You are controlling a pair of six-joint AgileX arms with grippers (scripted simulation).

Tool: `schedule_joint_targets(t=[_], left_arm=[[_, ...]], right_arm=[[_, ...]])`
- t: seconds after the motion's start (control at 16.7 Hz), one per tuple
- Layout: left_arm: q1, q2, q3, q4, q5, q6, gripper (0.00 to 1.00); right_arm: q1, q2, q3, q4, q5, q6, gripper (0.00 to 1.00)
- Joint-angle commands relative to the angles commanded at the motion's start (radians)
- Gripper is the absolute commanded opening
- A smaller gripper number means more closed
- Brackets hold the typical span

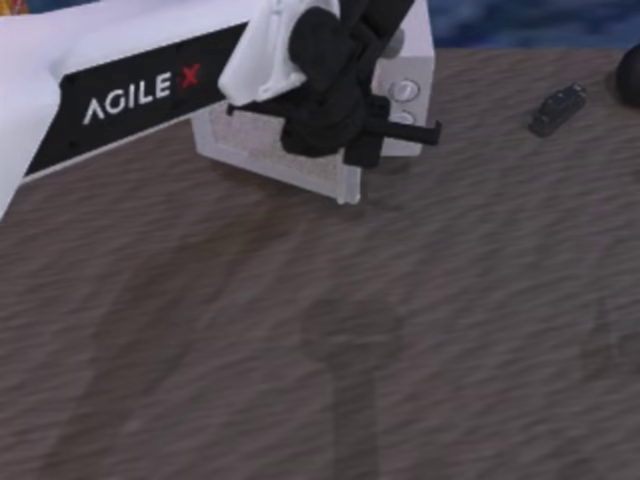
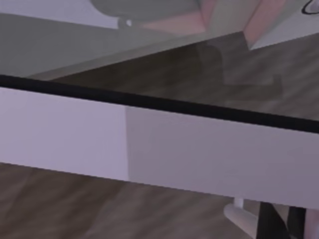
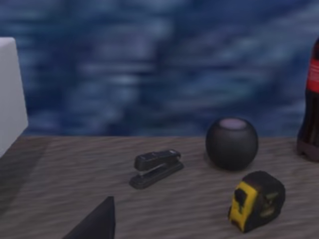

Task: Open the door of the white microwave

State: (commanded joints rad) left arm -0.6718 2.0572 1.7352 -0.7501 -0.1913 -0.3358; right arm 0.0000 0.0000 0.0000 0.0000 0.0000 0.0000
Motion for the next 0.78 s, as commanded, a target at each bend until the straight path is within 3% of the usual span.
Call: schedule_joint_targets(t=[0.42,0.78], left_arm=[[0.0,0.0,0.0,0.0,0.0,0.0,0.0],[0.01,-0.055,-0.087,0.038,0.042,0.072,0.0]], right_arm=[[0.0,0.0,0.0,0.0,0.0,0.0,1.0],[0.0,0.0,0.0,0.0,0.0,0.0,1.0]])
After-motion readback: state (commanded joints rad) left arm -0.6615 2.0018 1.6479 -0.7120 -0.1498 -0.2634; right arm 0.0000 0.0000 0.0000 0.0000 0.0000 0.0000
